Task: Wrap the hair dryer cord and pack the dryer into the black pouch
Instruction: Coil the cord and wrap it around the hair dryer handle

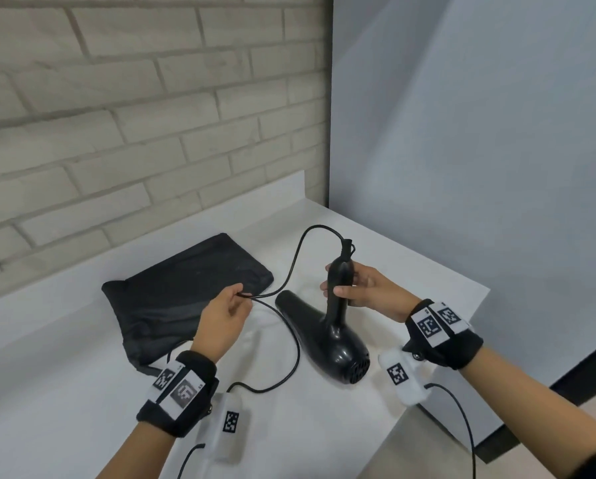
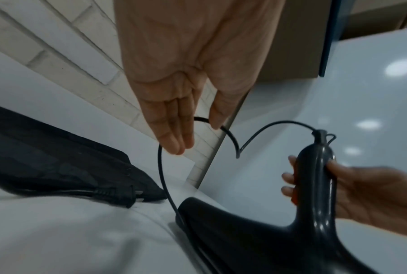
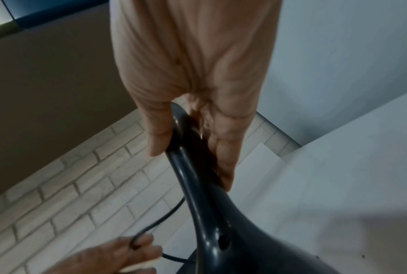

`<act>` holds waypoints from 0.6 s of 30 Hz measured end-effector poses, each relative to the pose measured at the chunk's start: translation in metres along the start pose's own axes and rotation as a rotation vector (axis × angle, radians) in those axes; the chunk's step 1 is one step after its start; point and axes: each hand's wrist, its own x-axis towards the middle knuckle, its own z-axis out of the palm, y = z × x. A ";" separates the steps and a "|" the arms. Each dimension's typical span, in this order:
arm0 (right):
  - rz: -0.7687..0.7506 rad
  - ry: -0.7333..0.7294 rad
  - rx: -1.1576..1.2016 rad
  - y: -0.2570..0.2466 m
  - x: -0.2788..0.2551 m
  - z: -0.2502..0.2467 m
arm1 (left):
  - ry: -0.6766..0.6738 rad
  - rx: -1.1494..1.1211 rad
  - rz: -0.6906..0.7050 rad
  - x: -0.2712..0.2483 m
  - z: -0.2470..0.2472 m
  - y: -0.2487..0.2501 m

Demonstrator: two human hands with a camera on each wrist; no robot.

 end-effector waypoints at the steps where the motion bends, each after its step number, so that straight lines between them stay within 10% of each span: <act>1: 0.004 -0.004 0.028 0.000 -0.001 0.002 | -0.038 0.071 -0.017 0.001 0.000 -0.003; 8: 0.036 0.017 0.135 -0.003 0.004 0.006 | -0.328 0.360 -0.049 0.001 -0.006 -0.016; 18: 0.122 0.024 0.136 -0.015 0.011 -0.021 | -0.013 0.500 0.117 0.018 -0.031 0.005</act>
